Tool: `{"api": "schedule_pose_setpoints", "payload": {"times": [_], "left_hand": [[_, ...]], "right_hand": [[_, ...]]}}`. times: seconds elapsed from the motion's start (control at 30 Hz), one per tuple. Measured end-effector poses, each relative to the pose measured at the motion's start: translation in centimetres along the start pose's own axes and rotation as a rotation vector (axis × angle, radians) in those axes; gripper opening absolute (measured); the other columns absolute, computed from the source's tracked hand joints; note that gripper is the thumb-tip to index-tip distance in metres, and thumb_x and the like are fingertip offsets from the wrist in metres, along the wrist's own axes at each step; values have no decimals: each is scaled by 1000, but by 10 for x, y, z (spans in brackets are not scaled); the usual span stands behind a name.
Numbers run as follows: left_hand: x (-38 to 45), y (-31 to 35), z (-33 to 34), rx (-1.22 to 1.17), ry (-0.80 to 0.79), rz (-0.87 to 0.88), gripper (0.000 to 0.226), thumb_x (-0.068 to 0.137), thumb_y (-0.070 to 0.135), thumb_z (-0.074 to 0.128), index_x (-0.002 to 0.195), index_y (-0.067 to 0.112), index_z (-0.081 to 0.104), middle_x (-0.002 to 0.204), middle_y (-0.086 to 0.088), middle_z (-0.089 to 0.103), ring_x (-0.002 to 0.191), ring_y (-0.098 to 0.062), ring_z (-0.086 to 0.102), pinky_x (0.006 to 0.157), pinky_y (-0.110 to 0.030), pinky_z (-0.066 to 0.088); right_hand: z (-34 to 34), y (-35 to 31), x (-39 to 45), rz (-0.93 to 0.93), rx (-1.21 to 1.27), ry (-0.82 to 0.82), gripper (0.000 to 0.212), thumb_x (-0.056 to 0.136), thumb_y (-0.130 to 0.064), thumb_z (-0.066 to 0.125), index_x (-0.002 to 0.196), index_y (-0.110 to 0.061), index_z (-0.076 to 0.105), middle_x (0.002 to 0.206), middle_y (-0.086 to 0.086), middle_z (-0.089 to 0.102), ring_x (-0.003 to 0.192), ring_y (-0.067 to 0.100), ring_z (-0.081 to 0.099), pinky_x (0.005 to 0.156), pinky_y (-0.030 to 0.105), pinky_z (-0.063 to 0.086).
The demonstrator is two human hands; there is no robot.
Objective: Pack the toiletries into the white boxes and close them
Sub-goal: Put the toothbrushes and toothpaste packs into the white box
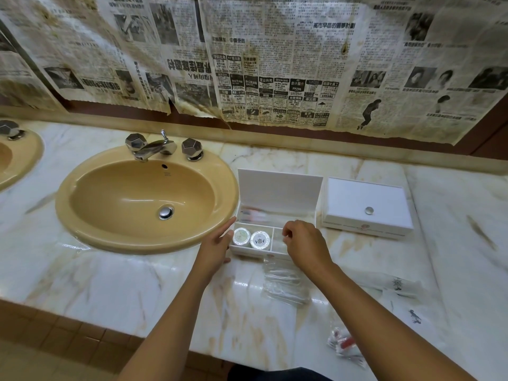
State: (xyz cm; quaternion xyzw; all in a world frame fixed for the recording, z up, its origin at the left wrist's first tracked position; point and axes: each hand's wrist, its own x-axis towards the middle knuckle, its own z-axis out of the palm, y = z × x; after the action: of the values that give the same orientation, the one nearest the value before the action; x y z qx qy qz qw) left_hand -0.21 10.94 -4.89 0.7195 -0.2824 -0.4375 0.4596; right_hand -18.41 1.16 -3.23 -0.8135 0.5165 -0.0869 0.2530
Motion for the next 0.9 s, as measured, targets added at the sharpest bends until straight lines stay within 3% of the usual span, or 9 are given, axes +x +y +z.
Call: {"api": "schedule_pose_setpoints", "payload": {"times": [0.17, 0.23, 0.3, 0.37, 0.43, 0.53, 0.67, 0.77, 0.9], "left_hand": [[1, -1, 0, -6, 0, -1, 34, 99, 30, 48, 109, 62, 55, 98, 4, 57, 92, -14, 53, 67, -27, 51], [1, -2, -1, -11, 0, 0, 34, 99, 29, 48, 110, 61, 55, 92, 3, 55, 88, -14, 52, 68, -27, 51], [1, -3, 0, -12, 2, -2, 34, 99, 29, 48, 111, 60, 56, 91, 3, 54, 86, -14, 50, 69, -28, 52], [2, -3, 0, -11, 4, -3, 33, 99, 30, 48, 112, 60, 55, 94, 3, 56, 88, -14, 52, 68, -27, 51], [1, -3, 0, -8, 7, -1, 33, 99, 30, 48, 111, 60, 55, 96, 4, 57, 91, -14, 53, 68, -27, 52], [1, -2, 0, -2, 5, 2, 33, 99, 31, 48, 111, 61, 55, 99, 5, 55, 92, -15, 53, 70, -29, 53], [1, -2, 1, 2, 10, 4, 33, 99, 30, 47, 113, 60, 55, 98, 4, 57, 92, -15, 53, 69, -29, 52], [1, -2, 1, 2, 12, 2, 34, 99, 30, 48, 111, 61, 55, 93, 4, 55, 89, -15, 52, 70, -31, 53], [0, -1, 1, 1, 10, 1, 33, 99, 31, 48, 109, 62, 54, 97, 14, 58, 96, -16, 54, 70, -29, 52]], "right_hand": [[8, 1, -2, 49, -27, -73, 27, 77, 11, 44, 66, -9, 59, 75, 8, 58, 66, 25, 56, 55, 25, 35], [10, 0, -3, 52, -46, -104, 31, 73, 12, 42, 52, -11, 44, 57, 9, 41, 53, 24, 42, 50, 27, 26], [10, -1, -5, 28, -52, -123, 35, 77, 8, 41, 51, -15, 32, 53, 2, 30, 54, 19, 33, 49, 29, 22], [10, 0, -7, 19, -34, -127, 31, 84, 0, 42, 55, -13, 44, 55, 3, 43, 60, 21, 45, 51, 30, 31], [5, -2, -9, -17, -2, -100, 26, 90, -10, 45, 77, -13, 67, 74, 4, 64, 77, 25, 60, 66, 31, 47], [-6, -11, -13, -79, 15, 2, 25, 94, -18, 49, 110, -16, 68, 103, 0, 67, 99, 20, 59, 84, 31, 48], [-10, -22, -23, -139, 21, 39, 24, 92, -22, 49, 105, -19, 69, 98, -4, 69, 93, 17, 61, 78, 32, 50], [2, -21, -33, -150, -93, -78, 25, 91, -26, 47, 95, -18, 70, 91, 0, 71, 88, 23, 64, 72, 32, 51], [17, -12, -42, -131, -262, -196, 26, 92, -25, 46, 107, -16, 65, 106, 7, 67, 100, 31, 61, 77, 32, 46]]}}
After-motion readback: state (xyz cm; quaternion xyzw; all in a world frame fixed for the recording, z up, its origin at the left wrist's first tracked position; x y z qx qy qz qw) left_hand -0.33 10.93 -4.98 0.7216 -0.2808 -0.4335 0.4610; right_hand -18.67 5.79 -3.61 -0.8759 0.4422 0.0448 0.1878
